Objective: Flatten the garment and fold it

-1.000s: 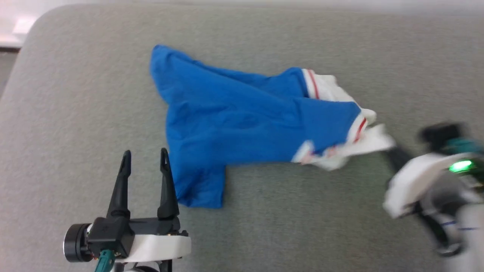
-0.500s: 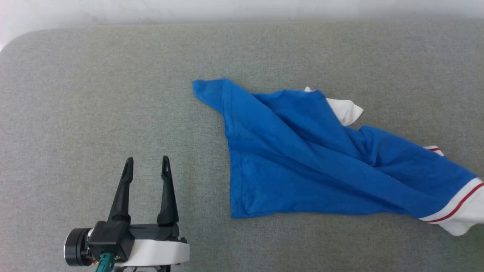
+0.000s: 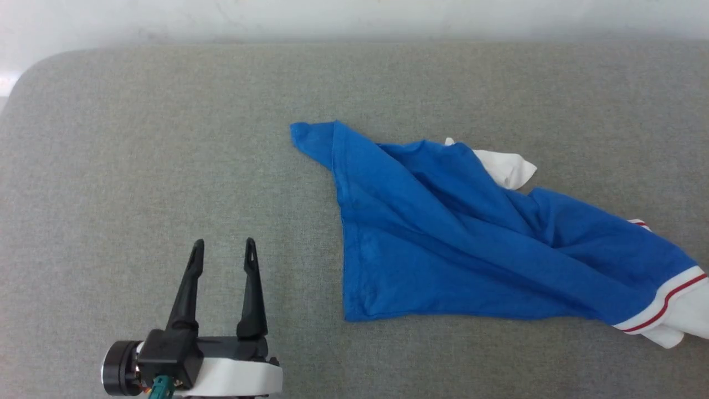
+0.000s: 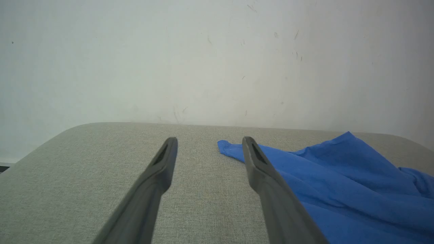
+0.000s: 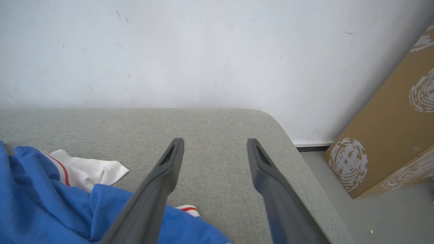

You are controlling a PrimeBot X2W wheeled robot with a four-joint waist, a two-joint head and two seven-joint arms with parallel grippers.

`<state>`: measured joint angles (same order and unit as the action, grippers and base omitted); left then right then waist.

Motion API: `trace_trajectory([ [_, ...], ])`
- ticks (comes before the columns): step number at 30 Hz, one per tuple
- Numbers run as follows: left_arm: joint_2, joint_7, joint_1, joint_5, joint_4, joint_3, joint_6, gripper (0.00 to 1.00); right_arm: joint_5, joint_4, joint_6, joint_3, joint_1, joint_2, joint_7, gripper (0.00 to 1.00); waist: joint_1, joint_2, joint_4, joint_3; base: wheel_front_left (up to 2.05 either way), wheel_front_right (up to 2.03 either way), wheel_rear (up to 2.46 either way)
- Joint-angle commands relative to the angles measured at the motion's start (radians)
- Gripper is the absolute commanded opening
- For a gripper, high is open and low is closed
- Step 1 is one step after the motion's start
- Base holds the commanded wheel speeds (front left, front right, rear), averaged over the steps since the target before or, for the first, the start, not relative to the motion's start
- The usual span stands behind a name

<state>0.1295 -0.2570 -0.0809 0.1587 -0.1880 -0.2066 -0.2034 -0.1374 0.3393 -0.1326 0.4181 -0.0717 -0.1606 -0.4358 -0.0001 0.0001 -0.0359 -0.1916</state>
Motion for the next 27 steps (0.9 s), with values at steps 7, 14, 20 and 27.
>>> trace_trajectory([
  [7,-0.015,-0.005,0.025,0.004,-0.004,-0.013,0.001,1.0,-0.119,0.059,0.002,-0.342,-0.052,-0.018,-0.125,1.0,0.0001,-0.0001,-0.039,-0.05,0.0,0.0,0.0],
  [14,-0.025,-0.005,0.049,0.002,0.007,-0.016,0.006,1.0,-0.188,-0.076,0.002,-0.649,-0.11,-0.105,-0.205,1.0,0.0001,-0.0001,-0.091,-0.068,0.0,0.0,0.0],
  [20,-0.035,-0.005,0.056,0.007,0.018,-0.021,0.013,1.0,-0.21,-0.249,0.002,-0.839,-0.169,-0.16,-0.228,1.0,0.0001,-0.0001,-0.139,-0.063,0.0,0.0,0.0],
  [27,-0.041,-0.005,0.048,0.009,0.023,-0.016,0.017,1.0,-0.201,-0.441,0.002,-0.944,-0.225,-0.19,-0.244,0.41,0.0001,-0.0001,-0.161,-0.057,0.0,0.0,0.0],
])
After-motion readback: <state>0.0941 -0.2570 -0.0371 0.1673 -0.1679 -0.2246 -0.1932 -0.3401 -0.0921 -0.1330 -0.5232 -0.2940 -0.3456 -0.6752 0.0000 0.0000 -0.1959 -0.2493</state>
